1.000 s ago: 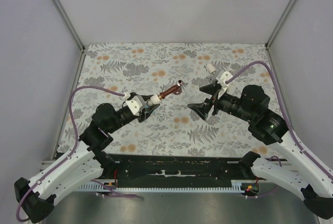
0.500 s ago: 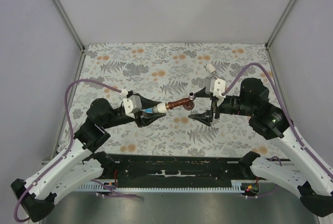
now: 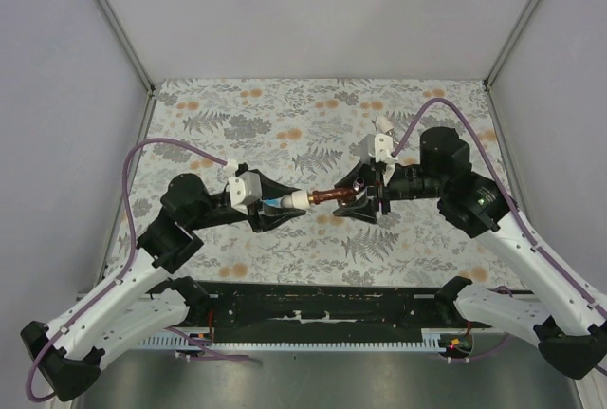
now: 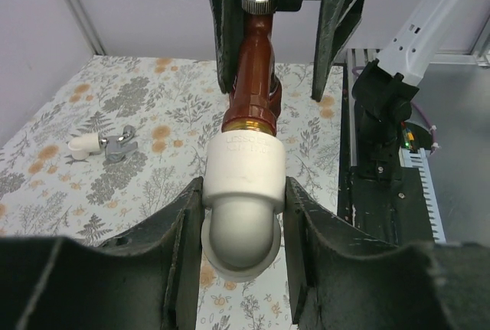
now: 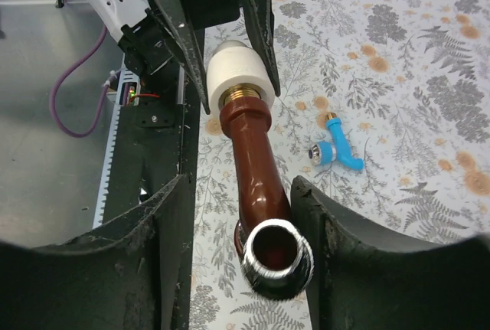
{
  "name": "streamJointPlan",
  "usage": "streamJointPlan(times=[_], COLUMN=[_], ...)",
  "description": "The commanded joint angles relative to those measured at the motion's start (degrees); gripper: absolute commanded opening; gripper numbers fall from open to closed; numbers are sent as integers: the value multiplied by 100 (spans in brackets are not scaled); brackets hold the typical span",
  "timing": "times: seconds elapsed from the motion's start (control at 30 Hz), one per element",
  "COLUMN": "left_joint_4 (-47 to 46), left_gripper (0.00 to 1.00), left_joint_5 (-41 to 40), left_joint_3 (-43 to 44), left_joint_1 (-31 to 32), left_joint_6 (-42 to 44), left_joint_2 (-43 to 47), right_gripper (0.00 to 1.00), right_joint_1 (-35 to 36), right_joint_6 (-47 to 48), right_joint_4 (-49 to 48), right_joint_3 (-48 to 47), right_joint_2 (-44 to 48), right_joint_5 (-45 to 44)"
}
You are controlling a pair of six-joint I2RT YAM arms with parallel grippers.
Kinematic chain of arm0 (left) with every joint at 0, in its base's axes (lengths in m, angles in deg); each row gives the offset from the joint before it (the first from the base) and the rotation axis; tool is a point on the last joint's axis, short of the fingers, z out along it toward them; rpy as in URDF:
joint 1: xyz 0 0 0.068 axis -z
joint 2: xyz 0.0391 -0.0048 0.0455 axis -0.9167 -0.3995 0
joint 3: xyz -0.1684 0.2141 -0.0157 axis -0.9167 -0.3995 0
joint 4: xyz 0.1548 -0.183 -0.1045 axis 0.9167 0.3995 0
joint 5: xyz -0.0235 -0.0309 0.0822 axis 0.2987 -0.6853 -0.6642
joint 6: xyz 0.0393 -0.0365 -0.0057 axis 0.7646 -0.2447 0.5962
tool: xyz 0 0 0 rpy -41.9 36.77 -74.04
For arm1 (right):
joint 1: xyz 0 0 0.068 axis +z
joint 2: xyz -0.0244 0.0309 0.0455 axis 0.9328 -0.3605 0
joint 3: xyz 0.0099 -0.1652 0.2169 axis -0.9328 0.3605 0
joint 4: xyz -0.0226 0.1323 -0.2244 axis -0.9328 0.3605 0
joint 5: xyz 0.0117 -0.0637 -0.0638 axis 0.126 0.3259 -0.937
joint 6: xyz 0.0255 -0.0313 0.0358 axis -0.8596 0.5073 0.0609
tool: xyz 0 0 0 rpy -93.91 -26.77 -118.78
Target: Install the water faucets
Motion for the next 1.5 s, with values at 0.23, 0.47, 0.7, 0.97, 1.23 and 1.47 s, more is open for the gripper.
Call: streamJointPlan(times=[0.23, 0.47, 0.7, 0.97, 1.23, 1.47], left_joint_4=[-268, -102, 233, -514, 662, 1524], left_gripper=[2, 2, 2, 74, 83, 83], left_joint_5=[-150, -527, -2187, -3680, -4358, -5871], left_joint_3=[155, -29, -389, -601, 532, 1105], left_joint_1=[-30, 48, 812, 936, 928, 744], left_joint_6=[355, 1723, 3738, 2074, -1556, -4413], left_joint_2=[211, 449, 581, 677, 327, 71], right_gripper=[2, 0, 0, 0, 0, 0], right_joint_1=[-8, -8, -25, -25, -25, -25], right_joint_6=[-1203, -2976, -4772, -3965, -3068, -2725], right_joint_4=[-370, -616, -607, -414, -1124, -2371], right_joint_3=[-330, -391, -664, -586, 204, 1004], right_joint_2=[-437, -885, -1632, -1352, -895, -587], right_joint_5=[277, 294, 638, -565, -1919, -2588])
